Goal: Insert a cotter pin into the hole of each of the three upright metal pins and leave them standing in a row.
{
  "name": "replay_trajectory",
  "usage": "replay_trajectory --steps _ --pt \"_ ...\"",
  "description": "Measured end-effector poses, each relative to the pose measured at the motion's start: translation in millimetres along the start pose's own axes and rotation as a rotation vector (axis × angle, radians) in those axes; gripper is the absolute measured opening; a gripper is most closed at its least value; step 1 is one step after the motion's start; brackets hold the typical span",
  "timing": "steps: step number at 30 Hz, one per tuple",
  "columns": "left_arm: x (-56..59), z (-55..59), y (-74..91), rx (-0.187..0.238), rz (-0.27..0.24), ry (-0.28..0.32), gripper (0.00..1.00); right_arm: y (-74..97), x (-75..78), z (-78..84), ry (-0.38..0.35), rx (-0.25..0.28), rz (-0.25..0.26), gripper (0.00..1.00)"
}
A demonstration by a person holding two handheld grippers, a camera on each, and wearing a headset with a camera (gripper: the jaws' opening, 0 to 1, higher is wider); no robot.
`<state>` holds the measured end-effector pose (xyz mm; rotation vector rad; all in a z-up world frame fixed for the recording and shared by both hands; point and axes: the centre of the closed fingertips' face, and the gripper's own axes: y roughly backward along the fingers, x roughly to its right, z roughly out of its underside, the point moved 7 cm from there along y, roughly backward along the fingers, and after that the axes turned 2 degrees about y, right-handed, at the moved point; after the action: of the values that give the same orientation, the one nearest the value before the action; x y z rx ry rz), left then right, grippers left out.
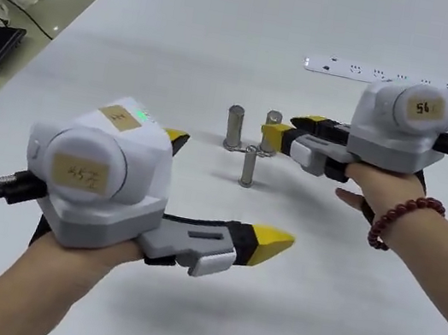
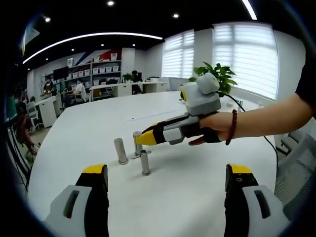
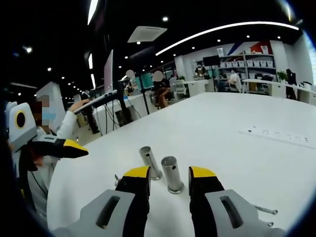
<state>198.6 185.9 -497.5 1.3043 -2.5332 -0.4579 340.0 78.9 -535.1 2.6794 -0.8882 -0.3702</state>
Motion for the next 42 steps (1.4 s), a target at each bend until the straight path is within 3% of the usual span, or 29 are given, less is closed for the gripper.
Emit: replay_trajectory --steps 9,21,39,42 --pt "-4.7 3.7 3.2 -0.003 -0.020 -0.010 0.99 -14.7 -1.0 3.8 0.011 -0.007 -0.001 0.20" --pt "-9.9 6.5 5.5 0.007 -0.031 0.039 0.99 -26.8 5.4 9.1 -0.022 -0.019 -0.008 0.12" --pt "-13.3 5.8 9.7 0.007 -0.045 0.035 0.99 -6.9 -3.3 0.2 0.058 -0.063 0.027 0.08" --pt "-11.7 4.3 10.5 0.010 -0.042 0.023 0.99 -1.7 3.4 1.2 0.095 -0.087 0.039 0.08"
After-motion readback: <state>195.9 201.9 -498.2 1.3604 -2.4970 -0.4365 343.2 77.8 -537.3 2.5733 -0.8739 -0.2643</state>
